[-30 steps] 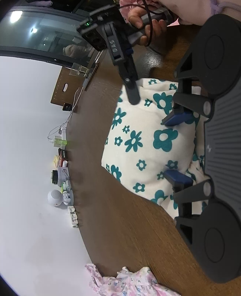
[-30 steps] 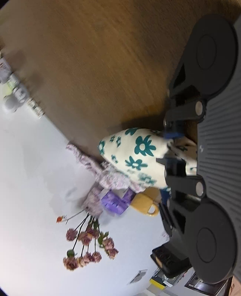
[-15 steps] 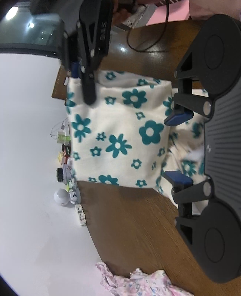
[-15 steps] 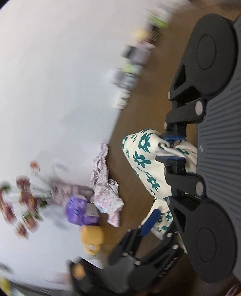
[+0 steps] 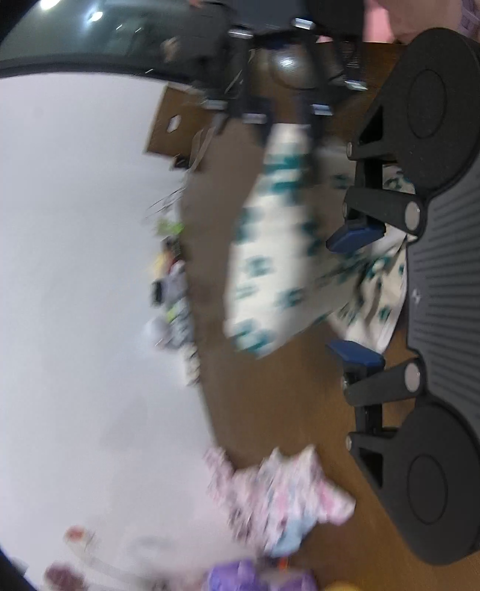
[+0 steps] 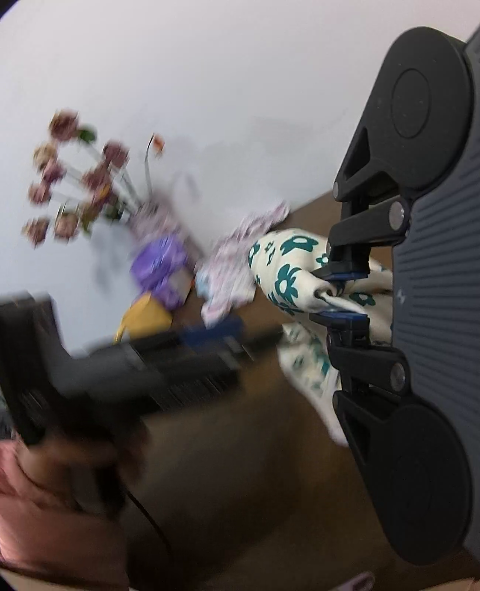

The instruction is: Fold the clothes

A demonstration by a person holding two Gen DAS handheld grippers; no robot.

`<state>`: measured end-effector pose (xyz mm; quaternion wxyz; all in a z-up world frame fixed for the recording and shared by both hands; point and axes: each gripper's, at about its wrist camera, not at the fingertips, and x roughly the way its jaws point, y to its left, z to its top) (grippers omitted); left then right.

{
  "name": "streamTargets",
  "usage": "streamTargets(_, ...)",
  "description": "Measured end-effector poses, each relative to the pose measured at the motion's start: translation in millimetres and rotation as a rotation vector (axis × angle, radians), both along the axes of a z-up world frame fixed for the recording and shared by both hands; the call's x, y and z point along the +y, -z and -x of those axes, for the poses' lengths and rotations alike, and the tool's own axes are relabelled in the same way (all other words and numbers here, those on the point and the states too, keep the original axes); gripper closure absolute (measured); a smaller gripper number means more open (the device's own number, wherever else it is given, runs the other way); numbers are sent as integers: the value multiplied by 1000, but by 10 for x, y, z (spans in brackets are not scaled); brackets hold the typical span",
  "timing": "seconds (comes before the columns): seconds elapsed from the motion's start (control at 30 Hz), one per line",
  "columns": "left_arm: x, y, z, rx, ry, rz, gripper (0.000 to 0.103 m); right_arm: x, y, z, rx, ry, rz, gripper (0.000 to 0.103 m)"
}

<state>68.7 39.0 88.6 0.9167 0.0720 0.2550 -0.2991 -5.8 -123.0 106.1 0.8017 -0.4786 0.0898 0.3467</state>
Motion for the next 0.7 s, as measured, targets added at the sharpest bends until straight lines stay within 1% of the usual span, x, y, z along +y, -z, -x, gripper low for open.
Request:
streamTargets(0.07,133,-124,69,-60,-40,26,51,84,50,31,26,-27,11,88)
streamTargets(0.1,153,-191,43,-74,-54,40,51,126,75,45,40,-40,16,88)
streamTargets(0.17,171,-267,13,-75,-52,76,51,202,127,43,74,-57,15,88)
streamTargets(0.23,110,-276,-14,-64,-31,86,51,269,178,42,107,-69,13,87)
streamTargets(0.3,-8,-234,-61,-48,-3,75,51,314,221,23,141,-77,4,87)
streamTargets(0.37,-106,-162,-135,-19,24,53,57,325,236,11,163,-71,-8,86)
streamTargets(0.4,-172,-90,-150,-5,28,36,62,330,244,4,174,-67,-14,86)
streamTargets(0.47,-229,27,-218,19,29,8,64,322,245,-16,194,-54,-37,85)
streamTargets(0.5,-247,76,-250,28,30,-2,64,316,241,-31,206,-47,-49,82)
streamTargets(0.53,-246,102,-255,33,31,-4,64,286,231,-38,234,-45,-66,76)
streamTargets(0.57,-243,127,-258,39,32,-6,64,250,203,-49,273,-48,-85,72)
streamTargets(0.6,-240,152,-261,44,34,-7,64,210,172,-61,311,-49,-105,65)
streamTargets(0.7,-209,210,-241,50,33,-17,64,-54,-13,-113,431,-25,-214,64)
